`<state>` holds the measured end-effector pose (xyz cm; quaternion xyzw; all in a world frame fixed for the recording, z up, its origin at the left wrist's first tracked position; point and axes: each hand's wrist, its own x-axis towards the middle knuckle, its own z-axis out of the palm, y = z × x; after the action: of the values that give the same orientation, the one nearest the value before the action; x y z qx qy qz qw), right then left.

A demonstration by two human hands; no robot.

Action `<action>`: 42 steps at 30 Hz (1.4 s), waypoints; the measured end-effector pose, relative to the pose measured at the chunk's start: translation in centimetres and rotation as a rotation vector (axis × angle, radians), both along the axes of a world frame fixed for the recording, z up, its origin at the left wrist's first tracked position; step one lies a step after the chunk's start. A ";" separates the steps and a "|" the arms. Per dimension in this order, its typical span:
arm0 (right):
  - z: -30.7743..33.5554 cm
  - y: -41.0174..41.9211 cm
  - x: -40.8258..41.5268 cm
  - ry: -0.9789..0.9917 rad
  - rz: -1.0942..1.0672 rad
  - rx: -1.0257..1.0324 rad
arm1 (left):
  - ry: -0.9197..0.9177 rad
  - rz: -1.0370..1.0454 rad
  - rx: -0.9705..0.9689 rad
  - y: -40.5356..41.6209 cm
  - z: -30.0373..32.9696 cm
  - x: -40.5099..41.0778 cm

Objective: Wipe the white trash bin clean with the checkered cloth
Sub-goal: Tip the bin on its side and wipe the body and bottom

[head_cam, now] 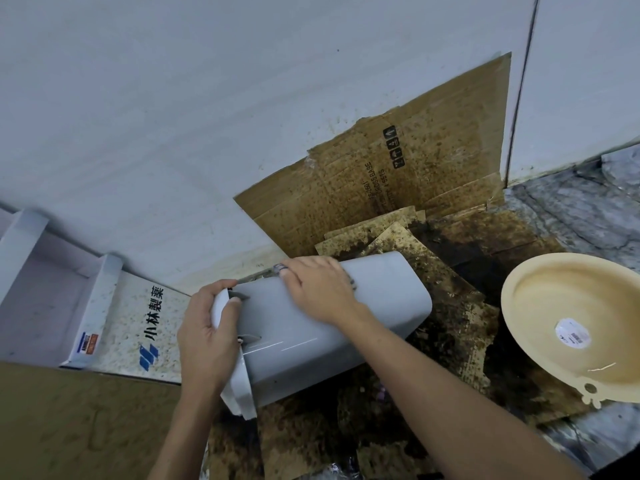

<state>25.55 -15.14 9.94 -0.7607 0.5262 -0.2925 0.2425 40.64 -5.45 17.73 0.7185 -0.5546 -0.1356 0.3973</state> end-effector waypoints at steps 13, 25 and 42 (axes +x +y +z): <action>-6.9 1.7 -12.2 -0.036 -0.454 0.316 | 0.058 -0.091 0.120 -1.0 1.1 -0.7; -5.5 4.1 -10.0 0.070 -0.207 0.085 | 0.512 0.192 0.595 -4.0 2.7 1.8; -6.0 2.6 -14.9 -0.351 -0.571 0.213 | 0.383 0.131 0.570 -1.9 3.5 0.1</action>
<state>10.69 -12.50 3.98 -0.4913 0.6957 -0.4184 0.3156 40.72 -7.40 21.22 0.7962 -0.3626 -0.3913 0.2856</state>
